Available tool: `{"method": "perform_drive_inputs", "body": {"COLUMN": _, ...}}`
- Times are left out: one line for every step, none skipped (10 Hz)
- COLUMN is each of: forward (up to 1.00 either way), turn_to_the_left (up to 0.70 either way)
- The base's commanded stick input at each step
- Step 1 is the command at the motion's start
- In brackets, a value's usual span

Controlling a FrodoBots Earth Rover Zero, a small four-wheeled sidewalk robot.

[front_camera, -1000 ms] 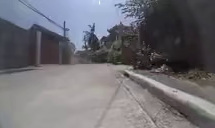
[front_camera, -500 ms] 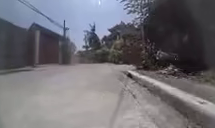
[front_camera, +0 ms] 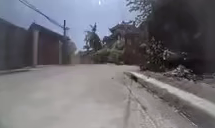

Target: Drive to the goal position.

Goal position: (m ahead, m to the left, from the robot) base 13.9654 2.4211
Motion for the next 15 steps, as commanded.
{"method": "perform_drive_inputs", "body": {"forward": 0.85, "turn_to_the_left": 0.0}}
{"method": "perform_drive_inputs", "body": {"forward": 0.85, "turn_to_the_left": 0.0}}
{"method": "perform_drive_inputs", "body": {"forward": 0.85, "turn_to_the_left": 0.0}}
{"method": "perform_drive_inputs", "body": {"forward": 0.85, "turn_to_the_left": 0.0}}
{"method": "perform_drive_inputs", "body": {"forward": 0.85, "turn_to_the_left": 0.0}}
{"method": "perform_drive_inputs", "body": {"forward": 0.85, "turn_to_the_left": 0.0}}
{"method": "perform_drive_inputs", "body": {"forward": 0.85, "turn_to_the_left": 0.0}}
{"method": "perform_drive_inputs", "body": {"forward": 0.85, "turn_to_the_left": 0.0}}
{"method": "perform_drive_inputs", "body": {"forward": 0.85, "turn_to_the_left": 0.0}}
{"method": "perform_drive_inputs", "body": {"forward": 0.85, "turn_to_the_left": 0.0}}
{"method": "perform_drive_inputs", "body": {"forward": 0.85, "turn_to_the_left": 0.0}}
{"method": "perform_drive_inputs", "body": {"forward": 0.85, "turn_to_the_left": 0.0}}
{"method": "perform_drive_inputs", "body": {"forward": 0.85, "turn_to_the_left": 0.0}}
{"method": "perform_drive_inputs", "body": {"forward": 0.85, "turn_to_the_left": 0.0}}
{"method": "perform_drive_inputs", "body": {"forward": 0.85, "turn_to_the_left": 0.0}}
